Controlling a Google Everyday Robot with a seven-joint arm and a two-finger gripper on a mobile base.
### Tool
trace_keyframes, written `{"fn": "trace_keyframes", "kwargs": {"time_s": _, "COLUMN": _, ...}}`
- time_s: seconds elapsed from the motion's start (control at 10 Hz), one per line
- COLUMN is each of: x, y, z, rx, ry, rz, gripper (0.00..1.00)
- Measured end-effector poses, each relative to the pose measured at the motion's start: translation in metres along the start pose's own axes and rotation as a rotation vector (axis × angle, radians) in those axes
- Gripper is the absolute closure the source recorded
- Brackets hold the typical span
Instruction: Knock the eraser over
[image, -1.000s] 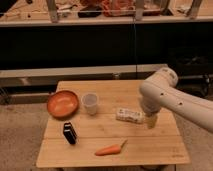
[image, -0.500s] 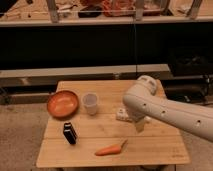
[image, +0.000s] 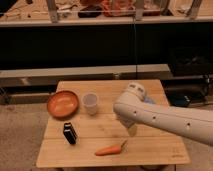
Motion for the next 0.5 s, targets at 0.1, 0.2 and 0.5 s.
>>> {"fn": "trace_keyframes", "kwargs": {"time_s": 0.1, "x": -0.006, "y": -0.001, "z": 0.001, "rx": 0.001, "ry": -0.008, "rz": -0.014, "gripper": 0.2}}
{"fn": "trace_keyframes", "kwargs": {"time_s": 0.2, "x": -0.016, "y": -0.004, "z": 0.003, "rx": 0.001, "ry": -0.017, "rz": -0.036, "gripper": 0.2}}
{"fn": "trace_keyframes", "kwargs": {"time_s": 0.5, "x": -0.032, "y": -0.004, "z": 0.008, "rx": -0.003, "ry": -0.041, "rz": -0.076, "gripper": 0.2}}
